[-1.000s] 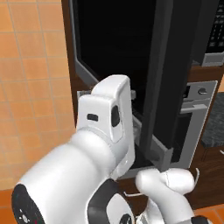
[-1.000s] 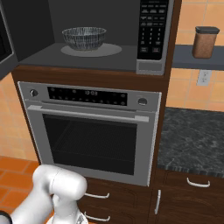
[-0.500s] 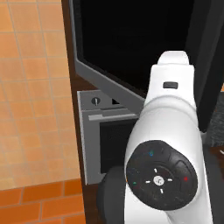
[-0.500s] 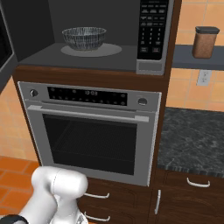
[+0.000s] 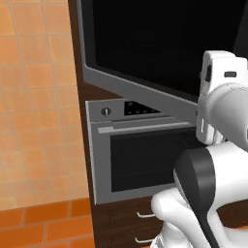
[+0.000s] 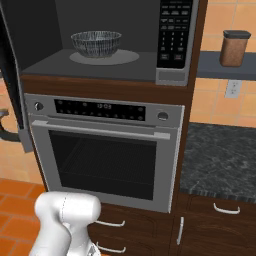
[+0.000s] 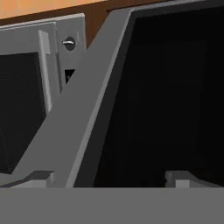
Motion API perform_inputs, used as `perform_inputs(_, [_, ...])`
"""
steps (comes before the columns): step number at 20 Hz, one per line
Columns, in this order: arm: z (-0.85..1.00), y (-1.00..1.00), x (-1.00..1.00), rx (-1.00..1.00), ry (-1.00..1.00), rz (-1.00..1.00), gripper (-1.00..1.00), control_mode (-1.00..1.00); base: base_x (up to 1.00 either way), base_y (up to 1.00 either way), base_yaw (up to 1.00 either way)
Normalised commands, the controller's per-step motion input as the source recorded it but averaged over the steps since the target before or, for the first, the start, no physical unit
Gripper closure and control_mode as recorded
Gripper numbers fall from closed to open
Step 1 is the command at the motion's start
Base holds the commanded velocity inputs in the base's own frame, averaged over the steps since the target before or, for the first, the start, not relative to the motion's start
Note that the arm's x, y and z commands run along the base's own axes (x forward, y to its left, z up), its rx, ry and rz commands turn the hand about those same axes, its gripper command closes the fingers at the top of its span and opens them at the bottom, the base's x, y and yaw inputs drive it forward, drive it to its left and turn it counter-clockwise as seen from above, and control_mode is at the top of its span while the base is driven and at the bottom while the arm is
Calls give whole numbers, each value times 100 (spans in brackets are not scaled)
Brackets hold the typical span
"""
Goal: Open the microwave, place the bowl with waffle inside the microwave, then close the microwave door and turn it on.
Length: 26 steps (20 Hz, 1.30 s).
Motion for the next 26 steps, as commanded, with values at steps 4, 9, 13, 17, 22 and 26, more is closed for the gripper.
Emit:
perform_inputs(4, [-11,0,100,2,0,9,-100,-100,0,0,0])
perform_inputs(9, [3,-25,100,7,0,7,-100,-100,0,0,0])
perform_inputs(13, [20,-49,91,13,0,4,-100,-100,0,0,0])
perform_inputs(17, [31,-46,70,12,0,2,-100,-100,0,0,0])
perform_inputs(22, [18,-26,78,7,2,0,-100,-100,0,0,0])
perform_inputs(26, [11,-16,86,3,8,0,-100,-100,0,0,0])
